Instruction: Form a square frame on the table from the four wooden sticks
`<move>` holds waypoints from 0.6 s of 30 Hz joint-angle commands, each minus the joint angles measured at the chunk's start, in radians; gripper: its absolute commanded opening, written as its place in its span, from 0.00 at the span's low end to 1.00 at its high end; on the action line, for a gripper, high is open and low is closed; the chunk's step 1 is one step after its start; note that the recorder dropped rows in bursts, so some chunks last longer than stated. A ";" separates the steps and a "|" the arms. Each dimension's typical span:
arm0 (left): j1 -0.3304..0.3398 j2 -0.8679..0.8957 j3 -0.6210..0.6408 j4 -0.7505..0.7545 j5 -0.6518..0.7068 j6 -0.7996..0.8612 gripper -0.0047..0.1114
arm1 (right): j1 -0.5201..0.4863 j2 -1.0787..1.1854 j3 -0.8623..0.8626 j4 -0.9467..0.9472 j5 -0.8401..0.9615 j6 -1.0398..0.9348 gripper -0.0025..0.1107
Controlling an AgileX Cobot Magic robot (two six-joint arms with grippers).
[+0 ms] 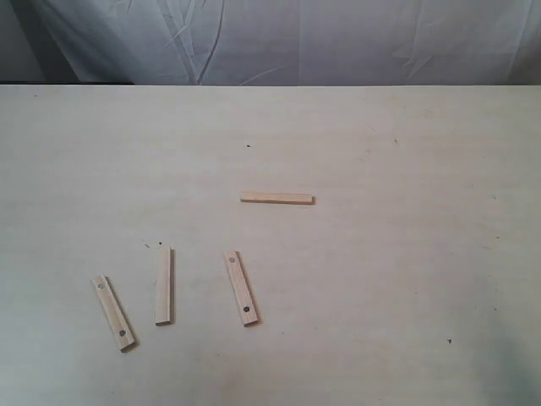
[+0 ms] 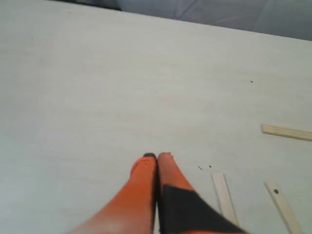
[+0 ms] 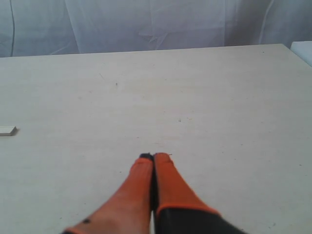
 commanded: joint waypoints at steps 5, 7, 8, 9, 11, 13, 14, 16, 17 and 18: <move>0.001 0.196 -0.032 -0.326 -0.012 0.137 0.04 | -0.005 -0.006 0.001 0.002 -0.011 -0.001 0.01; -0.003 0.250 -0.056 -0.357 0.029 0.158 0.04 | -0.005 -0.006 0.001 0.002 -0.011 -0.001 0.01; -0.020 0.290 -0.074 -0.359 0.049 0.158 0.04 | -0.005 -0.006 0.001 0.002 -0.011 -0.001 0.01; -0.033 0.316 -0.085 -0.359 0.058 0.158 0.04 | -0.005 -0.006 0.001 0.002 -0.011 -0.001 0.01; -0.085 0.375 -0.110 -0.365 0.063 0.153 0.04 | -0.005 -0.006 0.001 0.002 -0.011 -0.001 0.01; -0.148 0.427 -0.125 -0.378 0.038 0.141 0.04 | -0.005 -0.006 0.001 0.002 -0.011 -0.001 0.01; -0.200 0.464 -0.135 -0.378 0.019 0.113 0.04 | -0.005 -0.006 0.001 0.002 -0.011 -0.001 0.01; -0.285 0.526 -0.147 -0.358 -0.026 0.062 0.04 | -0.005 -0.006 0.001 0.002 -0.011 -0.001 0.01; -0.336 0.564 -0.155 -0.337 -0.052 0.027 0.04 | -0.005 -0.006 0.001 0.002 -0.011 -0.001 0.01; -0.377 0.596 -0.165 -0.320 -0.071 -0.006 0.04 | -0.005 -0.006 0.001 0.002 -0.011 -0.001 0.01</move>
